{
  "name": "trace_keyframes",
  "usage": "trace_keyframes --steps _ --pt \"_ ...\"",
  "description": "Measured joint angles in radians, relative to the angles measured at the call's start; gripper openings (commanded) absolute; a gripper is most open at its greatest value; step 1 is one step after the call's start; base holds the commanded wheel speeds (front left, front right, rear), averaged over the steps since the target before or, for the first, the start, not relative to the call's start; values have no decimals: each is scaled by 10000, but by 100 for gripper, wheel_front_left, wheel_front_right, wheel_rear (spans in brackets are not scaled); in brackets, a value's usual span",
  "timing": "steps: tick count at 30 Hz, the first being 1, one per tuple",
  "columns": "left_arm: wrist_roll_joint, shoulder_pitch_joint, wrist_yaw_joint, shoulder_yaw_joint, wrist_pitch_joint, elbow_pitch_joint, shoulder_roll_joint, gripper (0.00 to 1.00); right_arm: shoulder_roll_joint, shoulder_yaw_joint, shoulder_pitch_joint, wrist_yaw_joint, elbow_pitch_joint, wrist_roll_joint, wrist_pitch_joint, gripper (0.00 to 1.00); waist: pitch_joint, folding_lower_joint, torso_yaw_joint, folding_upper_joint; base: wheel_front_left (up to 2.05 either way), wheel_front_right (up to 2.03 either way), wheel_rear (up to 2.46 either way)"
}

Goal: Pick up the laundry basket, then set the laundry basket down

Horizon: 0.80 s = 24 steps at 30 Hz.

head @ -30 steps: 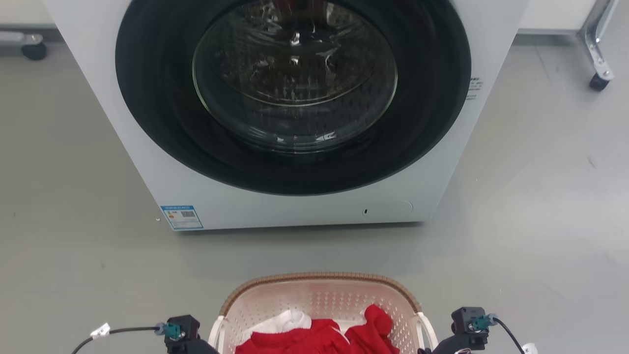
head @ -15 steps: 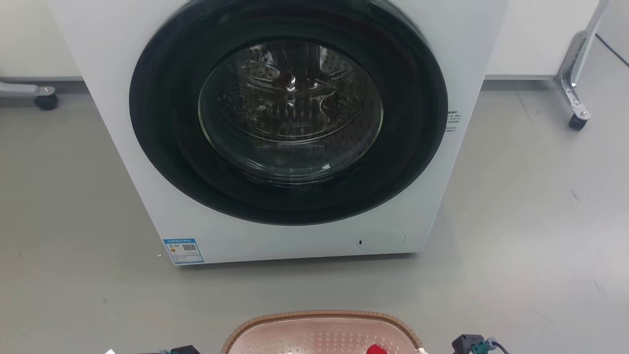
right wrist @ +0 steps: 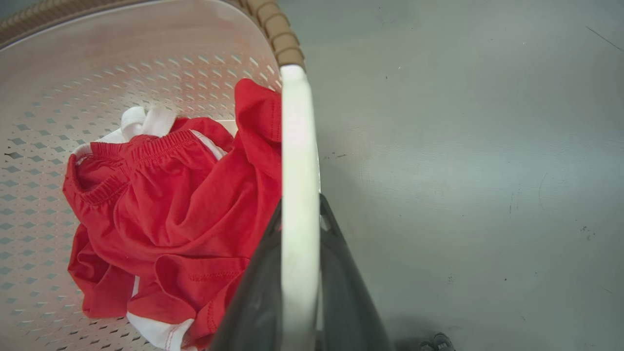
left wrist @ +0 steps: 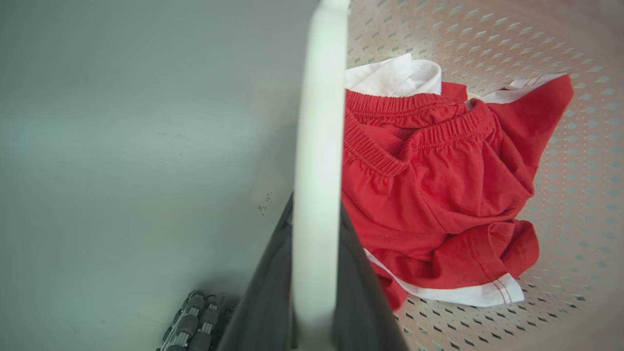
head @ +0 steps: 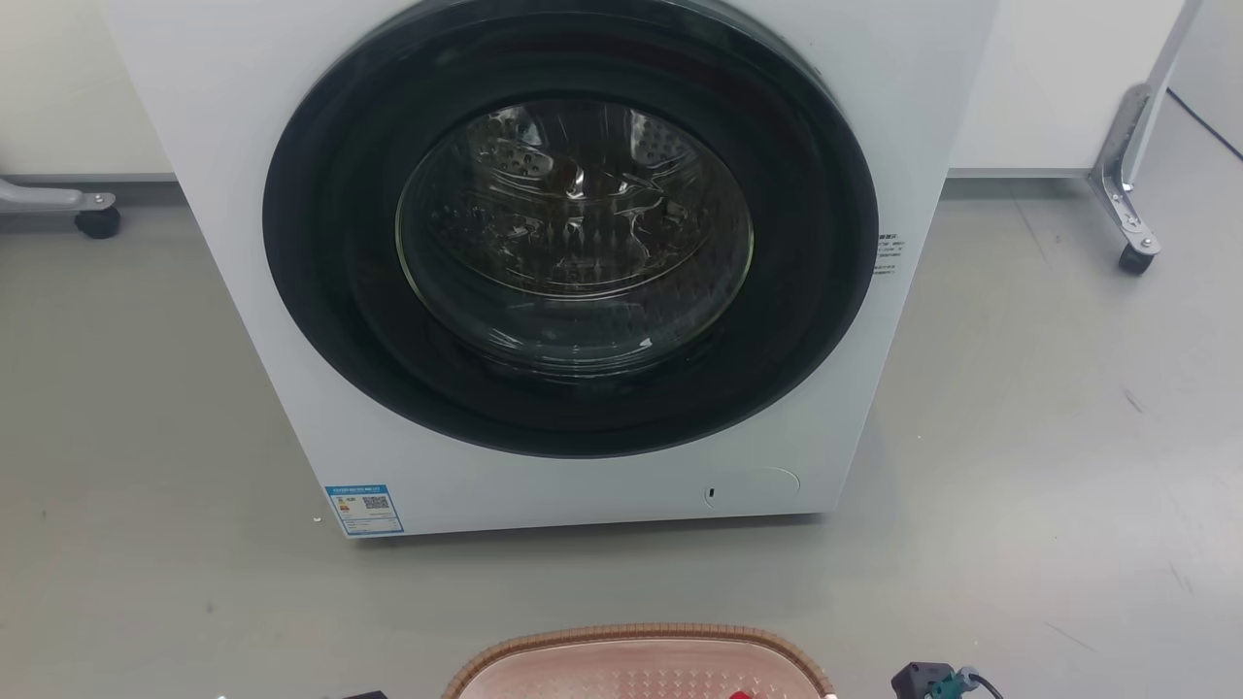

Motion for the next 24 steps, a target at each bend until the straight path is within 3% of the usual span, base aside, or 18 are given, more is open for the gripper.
trace_keyframes --steps 24 --pt "-533 98 261 -385 161 -180 23 0 -10 297 -51 -27 71 320 75 0 -2 2 33 0 0 0 0"
